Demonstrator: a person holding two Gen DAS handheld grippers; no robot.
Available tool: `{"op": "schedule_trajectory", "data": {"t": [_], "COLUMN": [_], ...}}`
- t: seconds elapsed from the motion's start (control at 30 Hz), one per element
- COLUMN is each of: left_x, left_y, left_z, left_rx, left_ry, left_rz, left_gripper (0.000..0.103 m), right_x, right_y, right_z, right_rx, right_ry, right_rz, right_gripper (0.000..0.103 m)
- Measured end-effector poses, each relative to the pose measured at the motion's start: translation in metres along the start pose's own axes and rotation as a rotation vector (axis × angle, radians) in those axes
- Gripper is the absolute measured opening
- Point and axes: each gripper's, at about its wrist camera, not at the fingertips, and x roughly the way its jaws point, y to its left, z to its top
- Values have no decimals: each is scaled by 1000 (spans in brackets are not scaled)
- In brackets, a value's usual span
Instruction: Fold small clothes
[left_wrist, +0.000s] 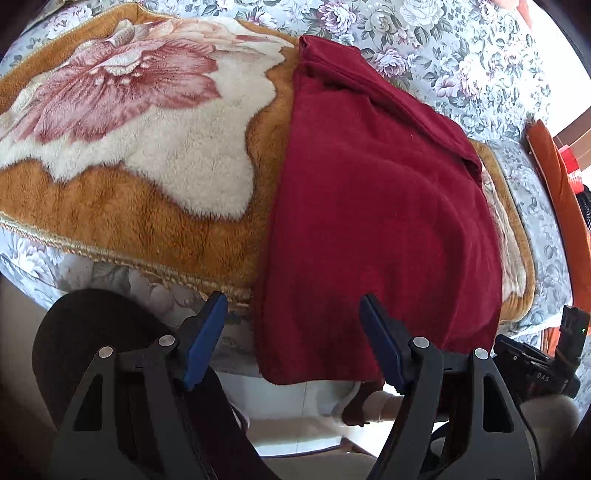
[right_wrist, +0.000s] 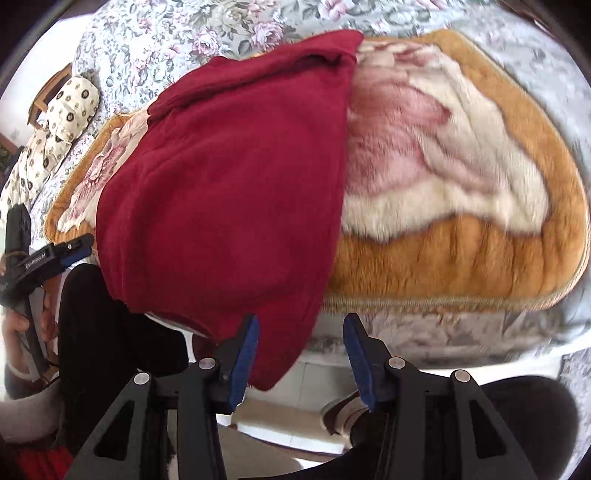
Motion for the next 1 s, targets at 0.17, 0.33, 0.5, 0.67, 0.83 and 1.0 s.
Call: {"op": "schedule_trajectory", "data": {"t": [0.17,0.33,0.5,0.67,0.83,1.0], "left_x": [12,23,35,40,37,34], "left_y": [5,4,2,2,3,-3], "left_z": [-11,-19,-24,-27,-28,-28], "left_rx": [-43,-42,-61,-70,-72,-37], "left_ry": [39,70,100,103,82,64], "left_rz": [3,-10,-53,-69,-64,-25], "left_gripper": [74,74,74,74,72,65], "right_x": [12,21,31,44,45,38], "right_y": [-5,1,4,6,9,19], "right_z": [-10,-11,-9,-12,-10,-4], "right_rx": [79,84,97,130,123,83], "right_ry": [11,26,45,51,34,2], "right_rz": [109,146,168,212,215,207], "right_gripper": [47,47,47,35,26,14]}}
